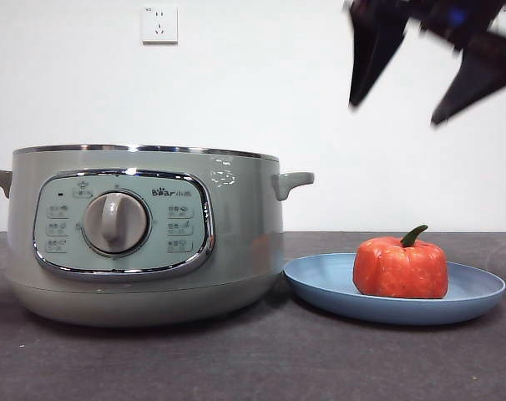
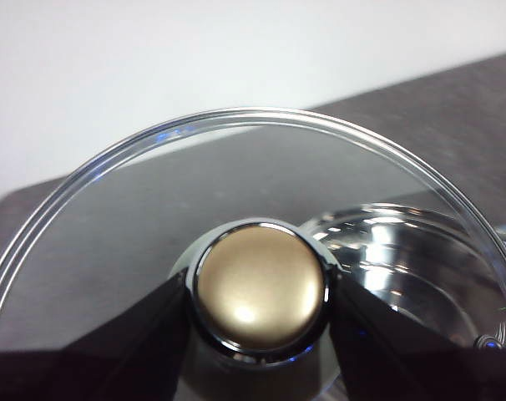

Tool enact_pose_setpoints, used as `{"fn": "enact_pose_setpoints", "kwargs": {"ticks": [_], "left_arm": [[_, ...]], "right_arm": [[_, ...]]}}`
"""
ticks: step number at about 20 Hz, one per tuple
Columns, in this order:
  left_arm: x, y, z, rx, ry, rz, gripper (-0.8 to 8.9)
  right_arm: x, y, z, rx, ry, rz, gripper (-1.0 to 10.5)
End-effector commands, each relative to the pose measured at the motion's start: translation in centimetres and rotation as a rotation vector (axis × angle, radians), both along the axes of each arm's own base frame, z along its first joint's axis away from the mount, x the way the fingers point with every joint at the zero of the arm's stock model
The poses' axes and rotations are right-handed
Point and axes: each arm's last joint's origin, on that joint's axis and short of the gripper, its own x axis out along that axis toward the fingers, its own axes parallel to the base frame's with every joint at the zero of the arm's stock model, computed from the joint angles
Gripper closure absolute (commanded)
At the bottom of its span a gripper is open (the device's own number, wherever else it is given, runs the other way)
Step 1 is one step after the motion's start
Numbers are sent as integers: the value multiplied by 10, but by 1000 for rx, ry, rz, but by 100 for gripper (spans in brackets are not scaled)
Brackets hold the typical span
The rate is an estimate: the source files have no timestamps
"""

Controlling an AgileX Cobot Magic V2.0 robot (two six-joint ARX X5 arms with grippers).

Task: Take the pumpkin out from the steamer,put the pumpkin in the blue plate,close the lid

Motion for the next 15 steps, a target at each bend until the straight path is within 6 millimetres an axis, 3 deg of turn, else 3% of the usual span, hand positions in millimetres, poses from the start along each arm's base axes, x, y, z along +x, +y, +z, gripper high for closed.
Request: {"fn": "enact_pose_setpoints", "kwargs": {"ticks": [1, 7, 15], "left_arm": [[15, -11, 2, -32, -2, -53, 822], [73, -49, -25, -34, 138, -209, 822], [119, -79, -59, -53, 250, -284, 822]], "right_arm": [[-16, -8, 17, 49, -64, -13, 321], [-56, -29, 51, 127, -215, -14, 321], [-72, -37, 58, 139, -230, -22, 321]]}}
